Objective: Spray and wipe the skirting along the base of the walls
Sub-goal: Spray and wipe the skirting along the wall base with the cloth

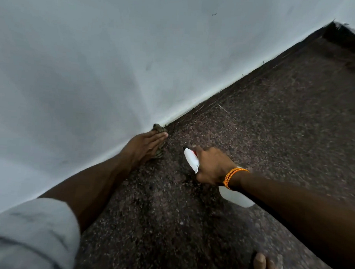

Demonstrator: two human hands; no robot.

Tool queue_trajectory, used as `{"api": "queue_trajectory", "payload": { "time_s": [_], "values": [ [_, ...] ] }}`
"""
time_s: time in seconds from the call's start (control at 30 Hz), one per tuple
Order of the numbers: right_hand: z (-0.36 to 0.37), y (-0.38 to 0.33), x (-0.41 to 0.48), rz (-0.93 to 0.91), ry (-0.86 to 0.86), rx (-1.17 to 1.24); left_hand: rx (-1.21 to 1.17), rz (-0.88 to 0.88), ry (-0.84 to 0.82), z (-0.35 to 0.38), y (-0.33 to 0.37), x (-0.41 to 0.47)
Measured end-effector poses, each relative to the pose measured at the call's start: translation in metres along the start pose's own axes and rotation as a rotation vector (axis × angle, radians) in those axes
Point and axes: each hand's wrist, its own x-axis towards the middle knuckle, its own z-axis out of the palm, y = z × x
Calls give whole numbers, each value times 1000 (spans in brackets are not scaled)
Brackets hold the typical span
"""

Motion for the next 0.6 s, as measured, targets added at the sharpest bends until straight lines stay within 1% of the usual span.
{"api": "queue_trajectory", "payload": {
  "time_s": [0.03, 0.07, 0.1, 0.13, 0.17, 0.2, 0.23, 0.27, 0.3, 0.33, 0.4, 0.47, 0.5, 0.53, 0.6],
  "values": [
    [3, 2, -2, 0, 0, -8, 25, -19, -82, 5, 3, 17],
    [5, 5, -3, 0, 7, -19, 95, -74, -110, 3, 2, 34],
    [8, 8, -3, 3, 5, -26, 179, -133, -51, 5, -1, 50],
    [9, 12, -3, 4, 3, -32, 113, -106, -30, 7, -2, 62],
    [8, 15, -1, 14, -7, -30, 30, -24, 32, 17, 1, 72],
    [7, 18, 2, 15, -8, -27, -23, 7, 26, 18, 2, 74],
    [3, 20, 6, 18, -11, -33, -48, -26, 40, 13, -1, 74],
    [-2, 22, 10, 16, -21, -41, -65, -22, 57, 5, -5, 66],
    [-7, 23, 15, 11, -40, -50, -56, -58, 92, 3, -3, 55],
    [-11, 24, 20, -2, -54, -58, -95, -77, 104, -3, -2, 38],
    [-20, 22, 24, -33, -36, -69, -138, -65, 167, -6, 7, -5],
    [-28, 26, 24, -39, 33, -18, -151, -52, 167, -5, 12, -33],
    [-30, 28, 20, -33, 40, -2, -166, -58, 161, -3, 12, -41],
    [-30, 30, 17, -42, 54, -5, -165, -63, 139, 0, 9, -46],
    [-29, 39, 10, -42, 77, -48, -120, -38, 146, 3, 4, -33]
  ]
}}
